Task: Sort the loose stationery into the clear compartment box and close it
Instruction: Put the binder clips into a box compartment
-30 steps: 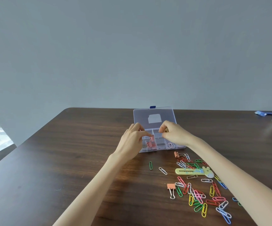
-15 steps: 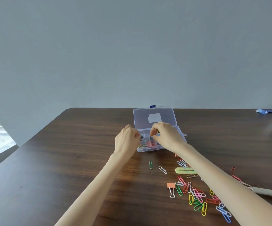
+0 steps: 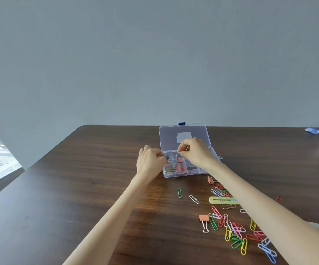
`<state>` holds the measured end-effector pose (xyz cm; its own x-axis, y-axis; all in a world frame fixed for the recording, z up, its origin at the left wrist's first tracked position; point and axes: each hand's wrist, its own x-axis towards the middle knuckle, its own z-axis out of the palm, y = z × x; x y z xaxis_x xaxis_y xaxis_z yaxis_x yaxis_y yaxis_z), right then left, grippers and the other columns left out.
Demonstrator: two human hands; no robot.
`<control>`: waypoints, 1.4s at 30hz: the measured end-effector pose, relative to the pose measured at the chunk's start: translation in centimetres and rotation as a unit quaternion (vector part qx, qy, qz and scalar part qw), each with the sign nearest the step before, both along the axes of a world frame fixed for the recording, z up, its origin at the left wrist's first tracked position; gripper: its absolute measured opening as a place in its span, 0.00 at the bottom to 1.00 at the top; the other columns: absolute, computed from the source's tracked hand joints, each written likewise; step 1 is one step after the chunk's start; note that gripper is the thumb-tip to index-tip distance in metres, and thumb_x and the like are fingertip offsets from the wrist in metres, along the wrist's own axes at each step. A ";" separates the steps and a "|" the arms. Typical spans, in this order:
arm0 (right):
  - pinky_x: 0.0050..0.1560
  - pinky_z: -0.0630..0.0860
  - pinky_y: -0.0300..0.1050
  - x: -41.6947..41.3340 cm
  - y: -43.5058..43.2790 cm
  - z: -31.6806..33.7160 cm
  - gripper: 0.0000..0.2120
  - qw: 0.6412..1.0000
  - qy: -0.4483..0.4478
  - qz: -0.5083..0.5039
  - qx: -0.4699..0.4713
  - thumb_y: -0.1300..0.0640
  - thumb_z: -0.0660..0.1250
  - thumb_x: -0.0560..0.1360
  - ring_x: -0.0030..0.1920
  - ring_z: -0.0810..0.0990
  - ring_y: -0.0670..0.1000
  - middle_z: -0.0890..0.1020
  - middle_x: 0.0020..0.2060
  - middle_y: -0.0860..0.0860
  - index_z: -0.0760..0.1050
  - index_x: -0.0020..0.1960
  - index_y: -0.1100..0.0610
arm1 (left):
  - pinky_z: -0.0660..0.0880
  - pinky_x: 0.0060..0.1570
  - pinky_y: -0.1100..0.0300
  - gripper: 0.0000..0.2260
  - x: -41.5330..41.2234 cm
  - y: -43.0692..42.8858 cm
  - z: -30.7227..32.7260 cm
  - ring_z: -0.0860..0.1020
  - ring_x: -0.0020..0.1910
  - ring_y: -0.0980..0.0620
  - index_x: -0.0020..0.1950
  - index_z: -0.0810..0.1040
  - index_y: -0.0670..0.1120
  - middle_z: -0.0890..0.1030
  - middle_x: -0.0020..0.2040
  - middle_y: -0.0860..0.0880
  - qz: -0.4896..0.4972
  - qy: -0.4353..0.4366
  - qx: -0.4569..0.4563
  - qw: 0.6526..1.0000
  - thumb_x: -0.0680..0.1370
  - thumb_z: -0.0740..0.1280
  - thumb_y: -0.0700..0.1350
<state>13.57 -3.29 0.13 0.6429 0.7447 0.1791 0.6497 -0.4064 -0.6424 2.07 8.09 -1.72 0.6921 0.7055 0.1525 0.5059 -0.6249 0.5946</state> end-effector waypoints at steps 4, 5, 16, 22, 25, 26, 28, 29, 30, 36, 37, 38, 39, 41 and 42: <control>0.41 0.70 0.39 -0.1 0.1 -0.5 0.03 1.000 -0.018 0.010 -0.008 0.62 0.69 0.74 0.43 0.77 0.48 0.83 0.46 0.52 0.80 0.46 0.57 | 0.68 0.50 0.55 0.07 0.4 -0.3 0.2 0.67 0.58 0.47 0.47 0.82 0.46 0.72 0.54 0.47 -0.011 0.035 0.018 0.999 0.74 0.66 0.45; 0.40 0.70 0.39 -0.1 0.1 -0.5 0.03 1.000 -0.019 0.011 -0.004 0.62 0.68 0.74 0.43 0.77 0.48 0.83 0.46 0.52 0.80 0.47 0.57 | 0.69 0.51 0.55 0.06 0.5 -0.3 0.4 0.67 0.58 0.47 0.46 0.82 0.46 0.72 0.54 0.47 -0.012 0.041 0.021 0.999 0.73 0.66 0.45; 0.46 0.66 0.29 1.4 -1.2 -0.7 0.18 0.996 0.018 0.082 -0.008 0.73 0.55 0.76 0.58 0.72 0.51 0.78 0.58 0.52 0.67 0.61 0.57 | 0.69 0.44 0.57 0.03 0.2 0.3 0.2 0.74 0.52 0.50 0.44 0.79 0.48 0.76 0.49 0.50 0.002 -0.034 -0.020 0.999 0.73 0.68 0.47; 0.68 0.66 0.53 -0.1 -0.1 -0.7 0.26 0.986 0.013 0.163 -0.037 0.72 0.59 0.76 0.71 0.66 0.52 0.73 0.69 0.48 0.63 0.70 0.54 | 0.73 0.44 0.57 0.06 -1.5 0.9 0.0 0.76 0.44 0.51 0.48 0.78 0.47 0.78 0.42 0.54 0.048 -0.110 -0.089 0.989 0.73 0.65 0.41; 0.66 0.66 0.52 -0.6 0.7 -0.6 0.27 0.980 0.043 0.187 -0.059 0.71 0.58 0.77 0.74 0.63 0.52 0.70 0.71 0.47 0.61 0.72 0.53 | 0.74 0.46 0.57 0.06 -2.0 1.3 -0.2 0.76 0.45 0.52 0.49 0.77 0.46 0.78 0.43 0.54 0.051 -0.126 -0.117 0.984 0.73 0.67 0.41; 0.68 0.66 0.53 -0.7 0.9 -0.6 0.27 0.978 0.052 0.191 -0.066 0.70 0.58 0.77 0.74 0.63 0.52 0.70 0.71 0.46 0.60 0.72 0.53 | 0.74 0.46 0.57 0.06 -2.1 1.4 -0.3 0.76 0.45 0.52 0.49 0.77 0.46 0.78 0.43 0.53 0.049 -0.131 -0.124 0.982 0.74 0.67 0.42; 0.69 0.66 0.55 -0.6 1.1 -0.6 0.26 0.977 0.069 0.190 -0.073 0.69 0.58 0.78 0.74 0.62 0.52 0.71 0.71 0.45 0.60 0.72 0.52 | 0.72 0.45 0.59 0.06 -2.2 1.6 -0.4 0.76 0.44 0.54 0.50 0.77 0.46 0.78 0.43 0.53 0.042 -0.138 -0.136 0.980 0.74 0.68 0.42; 0.67 0.68 0.55 -0.6 1.2 -0.6 0.26 0.976 0.078 0.187 -0.073 0.69 0.58 0.78 0.74 0.63 0.51 0.71 0.70 0.44 0.60 0.72 0.52 | 0.71 0.43 0.60 0.06 -2.2 1.6 -0.4 0.76 0.43 0.54 0.50 0.77 0.45 0.78 0.43 0.53 0.038 -0.141 -0.141 0.979 0.74 0.68 0.42; 0.65 0.70 0.54 -0.5 1.2 -0.5 0.25 0.976 0.083 0.186 -0.073 0.68 0.59 0.78 0.73 0.64 0.50 0.71 0.70 0.43 0.61 0.72 0.52 | 0.71 0.42 0.61 0.06 -2.2 1.6 -0.4 0.76 0.43 0.55 0.50 0.77 0.45 0.78 0.43 0.53 0.034 -0.142 -0.144 0.979 0.74 0.68 0.42; 0.62 0.75 0.49 -0.4 0.9 -0.6 0.19 0.986 0.064 0.152 -0.002 0.70 0.61 0.76 0.63 0.75 0.48 0.79 0.61 0.49 0.73 0.62 0.54 | 0.70 0.37 0.67 0.03 -2.1 1.3 -0.7 0.76 0.41 0.56 0.47 0.78 0.46 0.78 0.41 0.53 -0.004 -0.144 -0.121 0.982 0.75 0.67 0.40; 0.62 0.74 0.47 -0.3 0.8 -0.6 0.16 0.990 0.045 0.136 0.010 0.70 0.61 0.76 0.61 0.76 0.47 0.80 0.58 0.49 0.75 0.59 0.54 | 0.70 0.38 0.67 0.04 -2.1 1.2 -0.7 0.76 0.41 0.56 0.46 0.78 0.47 0.78 0.41 0.53 -0.014 -0.144 -0.107 0.984 0.75 0.67 0.39; 0.62 0.74 0.45 -0.1 0.5 -0.6 0.14 0.992 0.025 0.121 0.014 0.69 0.61 0.77 0.58 0.77 0.47 0.80 0.56 0.50 0.78 0.56 0.55 | 0.71 0.38 0.66 0.05 -2.1 1.0 -0.7 0.76 0.41 0.56 0.45 0.78 0.48 0.79 0.41 0.53 -0.025 -0.142 -0.090 0.985 0.74 0.66 0.38; 0.61 0.73 0.44 0.2 0.2 -0.6 0.13 0.994 0.006 0.108 0.012 0.68 0.62 0.77 0.55 0.77 0.47 0.81 0.54 0.50 0.79 0.53 0.55 | 0.73 0.40 0.64 0.06 -2.0 0.9 -0.7 0.76 0.41 0.56 0.44 0.78 0.49 0.79 0.42 0.53 -0.038 -0.138 -0.070 0.987 0.74 0.66 0.38; 0.57 0.73 0.43 0.6 -0.4 -0.8 0.11 0.995 -0.033 0.094 0.000 0.66 0.63 0.76 0.54 0.78 0.49 0.82 0.52 0.51 0.81 0.48 0.55 | 0.76 0.43 0.58 0.05 -1.8 0.6 -0.9 0.76 0.42 0.56 0.44 0.80 0.49 0.79 0.44 0.53 -0.059 -0.121 -0.030 0.990 0.75 0.67 0.40; 0.57 0.74 0.46 0.7 -0.7 -0.9 0.11 0.994 -0.055 0.091 -0.005 0.66 0.63 0.76 0.54 0.77 0.50 0.82 0.51 0.51 0.82 0.46 0.55 | 0.77 0.44 0.55 0.04 -1.7 0.5 -1.0 0.77 0.42 0.56 0.44 0.81 0.50 0.78 0.45 0.54 -0.063 -0.110 -0.014 0.992 0.75 0.68 0.41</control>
<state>14.28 -4.01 -0.73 0.4750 0.8487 0.2325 0.7790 -0.2827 -0.5596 0.42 8.57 -2.70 0.7269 0.6220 0.2912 0.2804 -0.6559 0.7009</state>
